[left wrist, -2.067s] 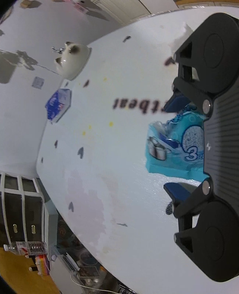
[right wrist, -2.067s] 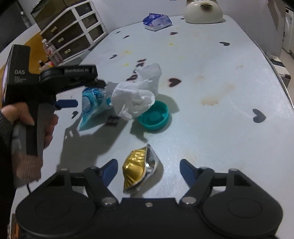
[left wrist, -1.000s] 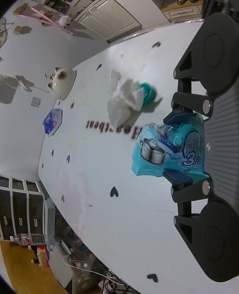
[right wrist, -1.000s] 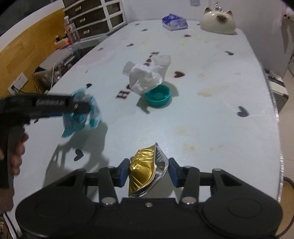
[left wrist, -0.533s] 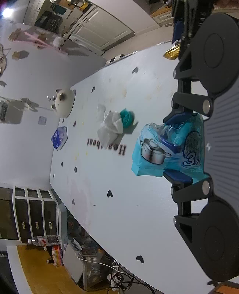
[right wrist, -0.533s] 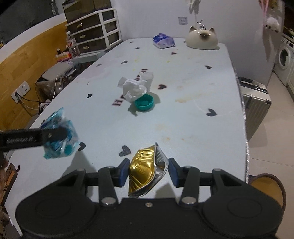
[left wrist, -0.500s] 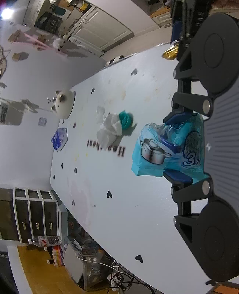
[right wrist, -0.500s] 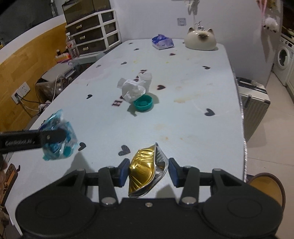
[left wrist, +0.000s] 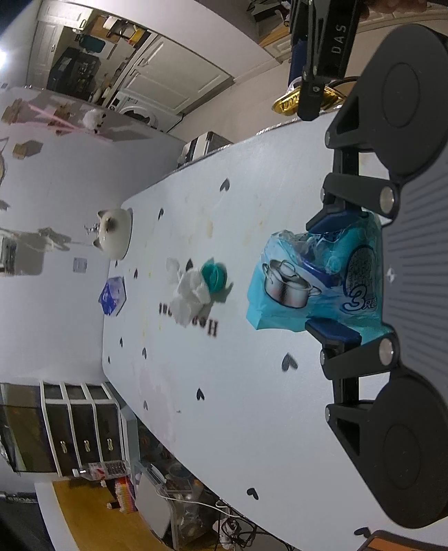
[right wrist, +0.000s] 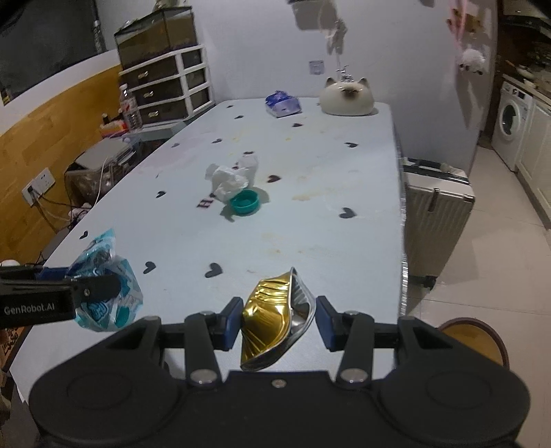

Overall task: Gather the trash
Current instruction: 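Carry the blue wrapper and gold foil wrapper with both grippers over the trash bin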

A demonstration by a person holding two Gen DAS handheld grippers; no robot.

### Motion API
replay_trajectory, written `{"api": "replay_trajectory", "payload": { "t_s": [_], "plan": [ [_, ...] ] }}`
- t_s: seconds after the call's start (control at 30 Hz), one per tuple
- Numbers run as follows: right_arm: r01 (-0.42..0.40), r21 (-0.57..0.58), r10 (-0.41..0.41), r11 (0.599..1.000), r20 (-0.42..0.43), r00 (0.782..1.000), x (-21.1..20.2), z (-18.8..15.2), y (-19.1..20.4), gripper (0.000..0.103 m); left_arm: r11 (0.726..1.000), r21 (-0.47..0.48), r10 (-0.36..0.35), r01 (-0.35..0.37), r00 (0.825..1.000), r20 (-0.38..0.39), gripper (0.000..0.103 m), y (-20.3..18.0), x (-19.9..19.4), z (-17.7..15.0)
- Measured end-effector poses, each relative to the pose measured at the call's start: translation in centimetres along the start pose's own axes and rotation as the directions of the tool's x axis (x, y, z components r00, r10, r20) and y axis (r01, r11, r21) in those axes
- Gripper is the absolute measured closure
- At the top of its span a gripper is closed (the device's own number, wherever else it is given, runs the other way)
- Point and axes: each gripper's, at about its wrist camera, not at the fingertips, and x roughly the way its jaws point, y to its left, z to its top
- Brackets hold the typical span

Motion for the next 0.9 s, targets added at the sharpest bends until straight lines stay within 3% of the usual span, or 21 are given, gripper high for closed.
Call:
{"api": "replay_trajectory", "payload": {
  "t_s": [0.27,0.5,0.9],
  "plan": [
    [0.004,0.01,-0.004,1.0,0.018,1.0,-2.4,-0.9,-5.5,0.056,1.0,-0.004,0.019,-0.019,1.0,0.023,0.048,-5.3,-0.5,-0.4],
    [-0.012,-0.003,0.012,1.0,0.024,1.0,-3.8,-0.9,-12.3,0.056,1.0,-0.01,0.022,-0.021,1.0,0.007,0.048,-12.5,1.1,-0.3],
    [0.006,0.018,-0.006,1.0,-0.012,1.0,-1.7,-1.7,-27.5,0.056,0.999,0.001,-0.05,0.05,0.998,-0.05,0.048,-26.4,9.2,-0.1]
  ]
}}
